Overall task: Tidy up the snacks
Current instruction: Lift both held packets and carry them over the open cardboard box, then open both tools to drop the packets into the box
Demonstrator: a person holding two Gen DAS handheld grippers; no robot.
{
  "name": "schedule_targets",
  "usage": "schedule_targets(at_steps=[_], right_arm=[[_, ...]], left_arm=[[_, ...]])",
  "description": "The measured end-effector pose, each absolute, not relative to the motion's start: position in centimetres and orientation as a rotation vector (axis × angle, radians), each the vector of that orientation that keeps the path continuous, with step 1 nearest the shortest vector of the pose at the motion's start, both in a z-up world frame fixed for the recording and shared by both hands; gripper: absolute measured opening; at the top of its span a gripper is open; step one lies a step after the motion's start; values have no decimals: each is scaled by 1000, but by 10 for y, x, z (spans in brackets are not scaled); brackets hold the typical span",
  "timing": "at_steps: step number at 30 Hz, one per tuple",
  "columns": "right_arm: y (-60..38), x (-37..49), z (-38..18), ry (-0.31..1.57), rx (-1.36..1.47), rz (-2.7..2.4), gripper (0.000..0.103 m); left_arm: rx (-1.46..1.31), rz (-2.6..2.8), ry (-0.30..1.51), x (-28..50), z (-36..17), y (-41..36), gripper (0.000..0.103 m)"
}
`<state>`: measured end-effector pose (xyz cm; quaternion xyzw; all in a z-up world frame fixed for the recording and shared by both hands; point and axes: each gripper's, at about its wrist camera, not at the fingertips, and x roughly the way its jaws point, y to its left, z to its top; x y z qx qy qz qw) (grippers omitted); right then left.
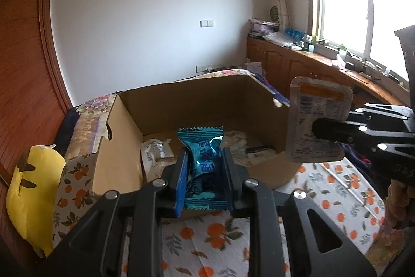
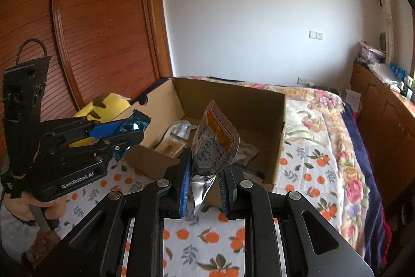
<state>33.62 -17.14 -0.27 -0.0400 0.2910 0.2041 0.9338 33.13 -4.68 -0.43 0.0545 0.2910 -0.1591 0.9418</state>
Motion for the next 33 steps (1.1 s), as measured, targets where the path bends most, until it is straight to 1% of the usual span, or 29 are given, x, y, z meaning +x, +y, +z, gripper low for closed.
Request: schedule_targets(at_steps=[13,17,24,33], right_arm=[[-162,402,-29,627,-87,429,18],[-158,417,-46,659,-88,429,18],[-148,433,-66,705,-92,432,18],[-151,437,-69,717,-76,429,18]], left_arm=[[83,-303,652,395,-39,-29,23],[62,-313,672,405,-50,-25,23],[25,-335,675,408,-54,-23,25],[8,-341,670,408,-56,-21,25]])
